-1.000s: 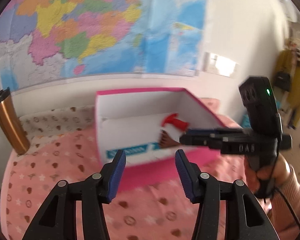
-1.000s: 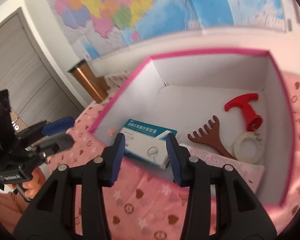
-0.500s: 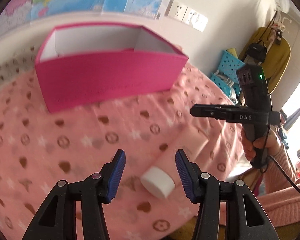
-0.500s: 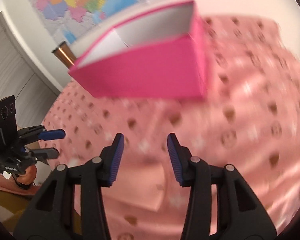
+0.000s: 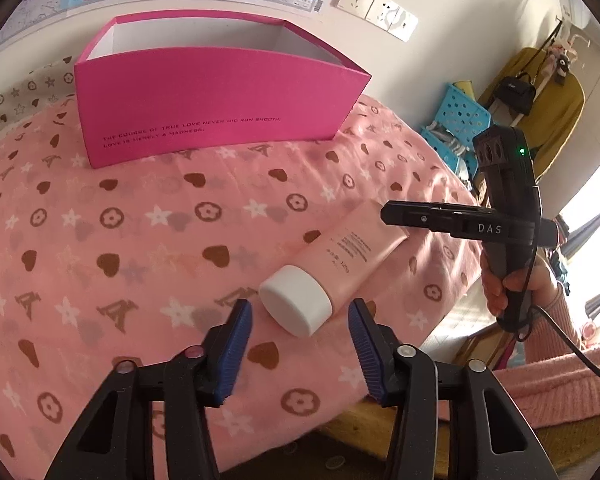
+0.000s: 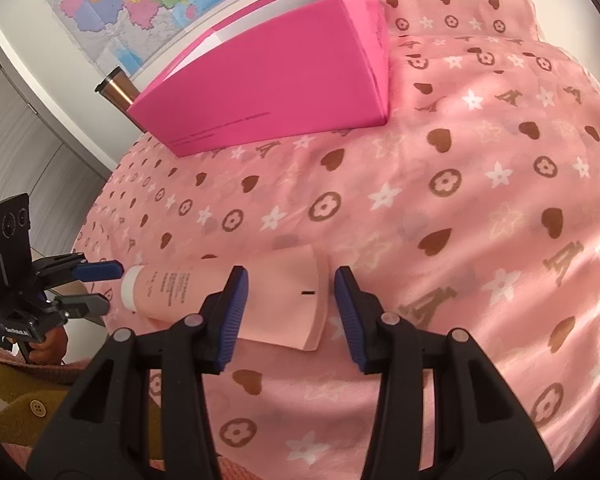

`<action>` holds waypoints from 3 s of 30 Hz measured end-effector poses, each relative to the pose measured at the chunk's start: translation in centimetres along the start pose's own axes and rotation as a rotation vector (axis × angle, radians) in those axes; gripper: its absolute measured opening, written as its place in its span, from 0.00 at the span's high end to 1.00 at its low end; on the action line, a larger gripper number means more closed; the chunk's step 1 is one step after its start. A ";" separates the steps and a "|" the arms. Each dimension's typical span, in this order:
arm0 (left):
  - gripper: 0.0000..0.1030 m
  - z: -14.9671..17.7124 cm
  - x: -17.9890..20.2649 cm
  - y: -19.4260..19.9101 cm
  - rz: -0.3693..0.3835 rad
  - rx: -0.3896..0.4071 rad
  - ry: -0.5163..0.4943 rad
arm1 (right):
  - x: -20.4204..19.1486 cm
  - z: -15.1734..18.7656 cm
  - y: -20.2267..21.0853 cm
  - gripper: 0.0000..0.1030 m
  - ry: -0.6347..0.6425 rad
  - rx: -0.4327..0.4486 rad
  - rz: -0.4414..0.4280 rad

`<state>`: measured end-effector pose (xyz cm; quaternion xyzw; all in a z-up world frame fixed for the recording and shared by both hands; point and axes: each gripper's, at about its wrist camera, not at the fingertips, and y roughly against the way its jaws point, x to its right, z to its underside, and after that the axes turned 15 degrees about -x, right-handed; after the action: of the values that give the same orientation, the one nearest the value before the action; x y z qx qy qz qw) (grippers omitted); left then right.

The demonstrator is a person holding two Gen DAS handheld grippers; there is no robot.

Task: Organize rigid objects
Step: 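Move the right tool to the peach white-capped tube and grasp it, then lift the peach tube with the right tool over the magenta box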

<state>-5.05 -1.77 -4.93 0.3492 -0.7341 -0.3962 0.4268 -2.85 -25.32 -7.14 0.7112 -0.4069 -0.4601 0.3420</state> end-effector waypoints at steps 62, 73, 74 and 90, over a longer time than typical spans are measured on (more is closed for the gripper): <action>0.64 -6.4 -0.5 2.3 -0.150 0.155 0.009 | -1.8 -3.8 3.4 0.49 0.035 0.193 -0.002; 0.64 -7.1 -0.2 3.0 -0.167 0.184 -0.008 | -1.8 -4.5 4.2 0.49 0.045 0.219 0.003; 0.64 -7.2 -0.2 3.1 -0.168 0.185 -0.009 | -1.8 -4.6 4.2 0.49 0.046 0.219 0.004; 0.64 -7.8 0.0 3.9 -0.172 0.222 -0.022 | -2.1 -5.6 5.4 0.49 0.066 0.250 0.015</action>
<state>1.33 -2.24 1.01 0.4514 -0.7454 -0.3517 0.3419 0.38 -25.17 0.22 0.7598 -0.4551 -0.3797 0.2673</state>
